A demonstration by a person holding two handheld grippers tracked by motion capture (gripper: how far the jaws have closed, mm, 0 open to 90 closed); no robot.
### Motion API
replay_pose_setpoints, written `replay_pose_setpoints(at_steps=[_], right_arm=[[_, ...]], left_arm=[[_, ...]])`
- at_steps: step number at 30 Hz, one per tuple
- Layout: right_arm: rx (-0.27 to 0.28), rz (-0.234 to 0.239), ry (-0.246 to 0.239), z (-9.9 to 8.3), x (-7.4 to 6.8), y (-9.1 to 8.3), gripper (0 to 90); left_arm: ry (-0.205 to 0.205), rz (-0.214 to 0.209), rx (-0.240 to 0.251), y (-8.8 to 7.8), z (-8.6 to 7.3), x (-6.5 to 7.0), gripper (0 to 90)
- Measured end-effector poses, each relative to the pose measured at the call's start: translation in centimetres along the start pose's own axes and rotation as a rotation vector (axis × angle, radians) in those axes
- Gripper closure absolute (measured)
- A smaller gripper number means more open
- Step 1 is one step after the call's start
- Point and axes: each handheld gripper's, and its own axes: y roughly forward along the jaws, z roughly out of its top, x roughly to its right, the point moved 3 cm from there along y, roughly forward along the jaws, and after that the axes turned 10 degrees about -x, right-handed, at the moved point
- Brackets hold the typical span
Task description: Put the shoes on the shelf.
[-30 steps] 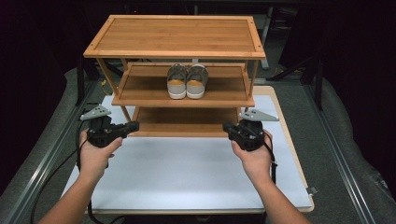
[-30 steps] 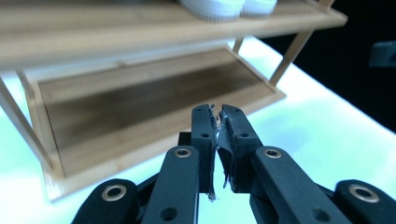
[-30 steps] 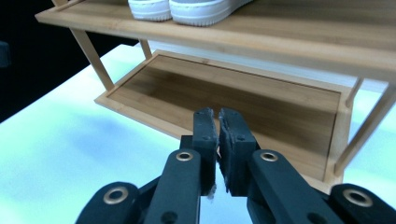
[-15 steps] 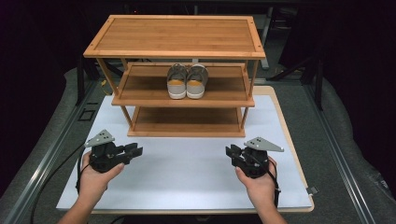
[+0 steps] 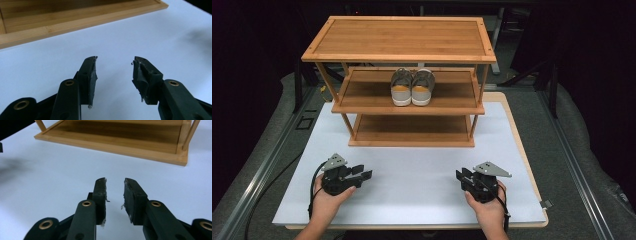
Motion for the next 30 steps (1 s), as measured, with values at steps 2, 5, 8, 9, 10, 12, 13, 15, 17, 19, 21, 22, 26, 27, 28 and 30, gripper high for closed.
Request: replay_pose_setpoints(at_steps=[2,5,8,9,10,12,13,15,17,19,21,22,26,27,28,30], right_arm=[[-0.006,0.002,0.008,-0.5,0.1,0.2,70.4],[-0.019,0.018,-0.004,-1.1,0.1,0.8,68.7],[-0.043,-0.014,-0.029,-1.6,0.1,1.6,66.0],[-0.048,-0.01,-0.027,-1.7,0.0,1.8,65.1],[-0.054,-0.015,-0.027,-1.8,0.0,2.0,63.6],[-0.051,-0.028,-0.031,-1.9,0.1,2.2,59.7],[-0.048,-0.043,-0.022,-2.0,0.2,2.4,57.7],[-0.056,-0.048,0.002,-2.2,0.2,2.7,54.7],[-0.058,-0.037,0.02,-2.3,0.2,2.9,52.5],[-0.044,-0.038,0.02,-2.3,0.1,3.0,50.3],[-0.04,-0.04,0.022,-2.2,0.1,2.9,50.2],[-0.041,-0.042,0.024,-2.2,0.1,2.9,50.2],[-0.045,-0.019,0.026,-2.3,0.2,3.1,50.0],[-0.051,-0.013,0.029,-2.3,0.2,3.2,49.7],[-0.052,-0.016,0.027,-2.3,0.2,3.2,49.1],[-0.041,-0.024,0.018,-2.2,0.2,3.2,47.7]], left_arm=[[0.002,-0.006,-0.002,0.5,-0.4,-0.1,53.4],[-0.005,-0.01,-0.015,1.2,-0.8,-0.2,53.4],[0.006,-0.001,-0.038,2.0,-1.2,-0.1,53.3],[0.014,-0.004,-0.045,2.1,-1.2,0.0,53.2],[0.018,-0.005,-0.044,2.2,-1.2,0.1,52.5],[0.051,-0.005,-0.037,2.3,-1.1,0.5,50.1],[0.066,-0.002,-0.039,2.4,-1.1,0.6,49.0],[0.078,-0.013,-0.046,2.6,-1.2,0.9,48.1],[0.087,-0.024,-0.057,2.9,-1.2,1.2,47.7],[0.1,-0.026,-0.064,3.1,-1.2,1.3,46.9],[0.111,-0.017,-0.077,3.3,-1.3,1.3,46.0],[0.117,-0.012,-0.082,3.4,-1.3,1.2,45.5],[0.104,-0.017,-0.083,3.4,-1.4,1.2,45.1],[0.106,-0.018,-0.077,3.3,-1.3,1.1,45.2],[0.103,-0.025,-0.073,3.3,-1.3,1.1,45.2],[0.094,-0.032,-0.066,3.3,-1.3,1.0,45.2]])
